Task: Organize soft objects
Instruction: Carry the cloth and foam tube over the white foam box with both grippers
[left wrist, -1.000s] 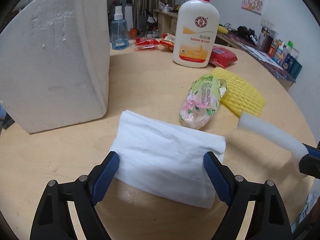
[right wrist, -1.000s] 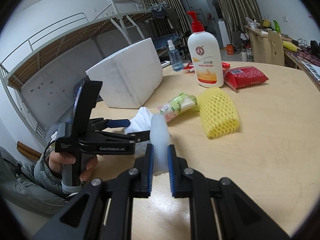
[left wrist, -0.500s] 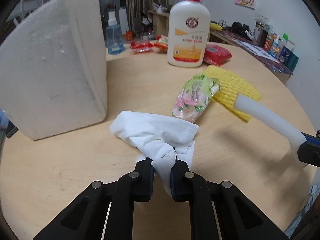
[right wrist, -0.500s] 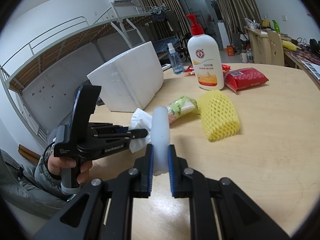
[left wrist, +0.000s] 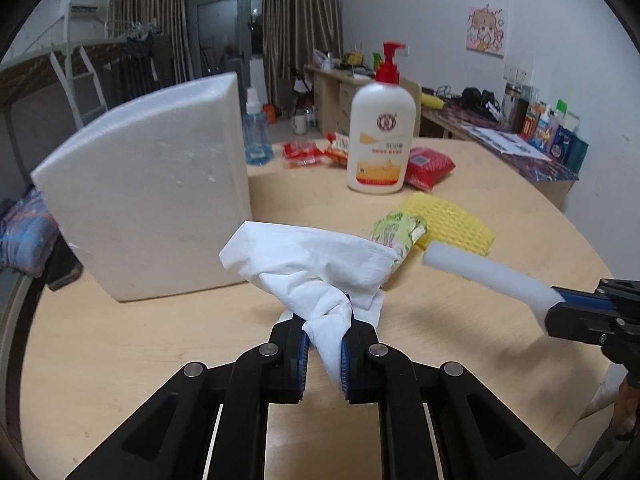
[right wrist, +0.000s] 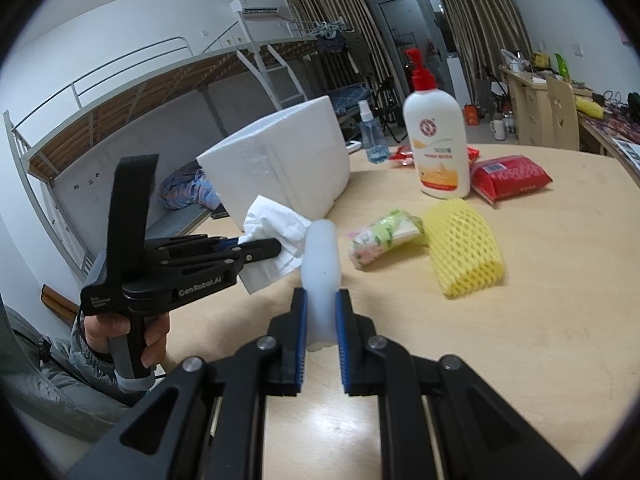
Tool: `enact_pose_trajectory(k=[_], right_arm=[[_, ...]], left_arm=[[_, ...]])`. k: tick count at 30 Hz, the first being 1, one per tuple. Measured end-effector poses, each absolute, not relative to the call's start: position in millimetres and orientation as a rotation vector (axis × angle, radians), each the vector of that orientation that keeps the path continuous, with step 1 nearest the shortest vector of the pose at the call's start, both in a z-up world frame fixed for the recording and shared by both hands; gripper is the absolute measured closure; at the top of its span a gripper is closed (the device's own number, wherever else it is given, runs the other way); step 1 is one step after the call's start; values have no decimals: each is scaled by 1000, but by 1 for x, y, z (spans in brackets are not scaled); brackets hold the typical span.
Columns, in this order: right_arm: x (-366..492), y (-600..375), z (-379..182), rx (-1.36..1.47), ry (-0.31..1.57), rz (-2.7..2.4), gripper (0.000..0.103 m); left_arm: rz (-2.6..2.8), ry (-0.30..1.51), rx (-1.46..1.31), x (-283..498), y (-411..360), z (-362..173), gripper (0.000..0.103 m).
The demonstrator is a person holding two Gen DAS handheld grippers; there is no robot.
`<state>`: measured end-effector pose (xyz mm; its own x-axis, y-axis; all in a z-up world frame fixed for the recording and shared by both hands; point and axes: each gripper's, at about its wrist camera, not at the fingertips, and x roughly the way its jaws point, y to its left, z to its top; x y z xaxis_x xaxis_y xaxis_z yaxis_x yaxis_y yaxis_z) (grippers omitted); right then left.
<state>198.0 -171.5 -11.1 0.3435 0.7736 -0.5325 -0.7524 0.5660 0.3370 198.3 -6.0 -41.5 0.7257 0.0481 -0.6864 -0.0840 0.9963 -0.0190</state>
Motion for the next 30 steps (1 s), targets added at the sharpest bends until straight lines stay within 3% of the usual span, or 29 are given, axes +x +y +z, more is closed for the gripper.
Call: enact_pose_trajectory(k=[30], right_arm=[[147, -112, 31, -32, 565, 1055, 86]], left_arm=[[220, 518, -58, 85, 43, 23, 90]])
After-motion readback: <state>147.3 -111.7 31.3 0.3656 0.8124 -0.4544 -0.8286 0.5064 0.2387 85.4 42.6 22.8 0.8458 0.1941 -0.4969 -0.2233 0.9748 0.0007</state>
